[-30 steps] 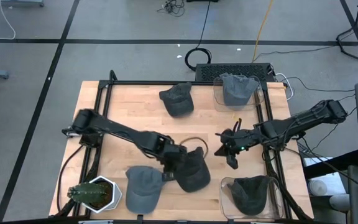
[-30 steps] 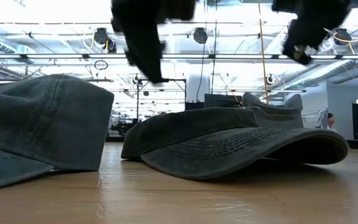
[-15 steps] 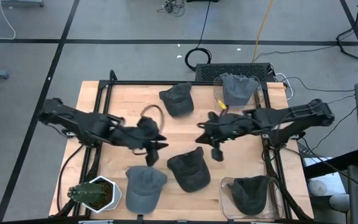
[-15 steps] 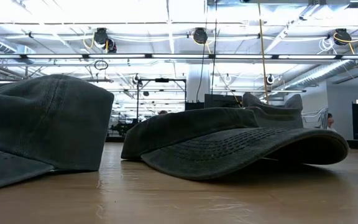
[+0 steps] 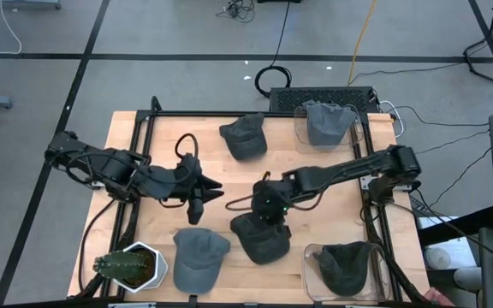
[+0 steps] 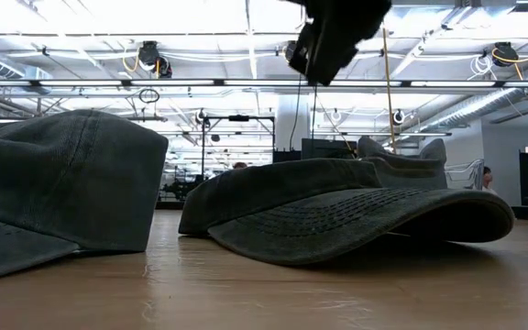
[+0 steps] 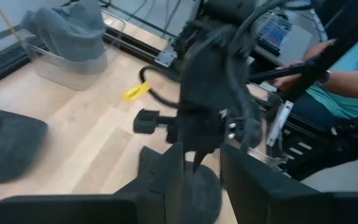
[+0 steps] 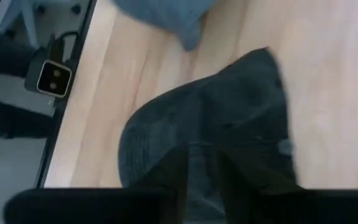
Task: Pick & Place hat
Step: Put the bottom black cap into the bottom transparent bin
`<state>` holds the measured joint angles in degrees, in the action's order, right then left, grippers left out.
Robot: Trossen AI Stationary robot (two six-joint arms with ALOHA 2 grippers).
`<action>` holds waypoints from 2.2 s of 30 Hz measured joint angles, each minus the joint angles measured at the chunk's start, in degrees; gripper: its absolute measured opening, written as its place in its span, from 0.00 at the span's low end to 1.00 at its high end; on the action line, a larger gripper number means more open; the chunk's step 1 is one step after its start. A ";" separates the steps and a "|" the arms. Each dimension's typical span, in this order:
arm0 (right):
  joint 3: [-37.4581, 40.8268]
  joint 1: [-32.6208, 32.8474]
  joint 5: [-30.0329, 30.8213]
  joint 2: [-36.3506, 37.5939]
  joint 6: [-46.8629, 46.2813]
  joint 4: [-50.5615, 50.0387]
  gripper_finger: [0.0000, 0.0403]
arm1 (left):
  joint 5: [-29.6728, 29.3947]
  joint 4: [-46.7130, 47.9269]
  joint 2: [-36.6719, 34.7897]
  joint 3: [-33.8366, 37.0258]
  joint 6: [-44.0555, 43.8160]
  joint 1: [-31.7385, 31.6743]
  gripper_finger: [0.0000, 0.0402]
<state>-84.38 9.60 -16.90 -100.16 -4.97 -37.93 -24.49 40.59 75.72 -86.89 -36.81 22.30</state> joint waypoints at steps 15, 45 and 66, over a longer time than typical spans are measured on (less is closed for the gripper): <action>0.00 3.22 -2.34 -9.48 0.66 1.71 0.40 | -1.35 0.36 0.00 0.54 -2.32 3.17 0.29; 4.20 3.84 0.15 -10.58 -7.02 4.19 0.06 | -3.03 -0.14 0.02 0.56 -4.08 5.96 0.29; 4.26 12.76 22.85 22.56 -25.60 -19.27 0.00 | -1.27 1.68 0.02 0.58 0.61 7.25 0.29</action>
<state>-80.12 22.35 5.96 -77.60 -30.58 -57.20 -25.76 42.26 75.75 -86.30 -36.20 29.56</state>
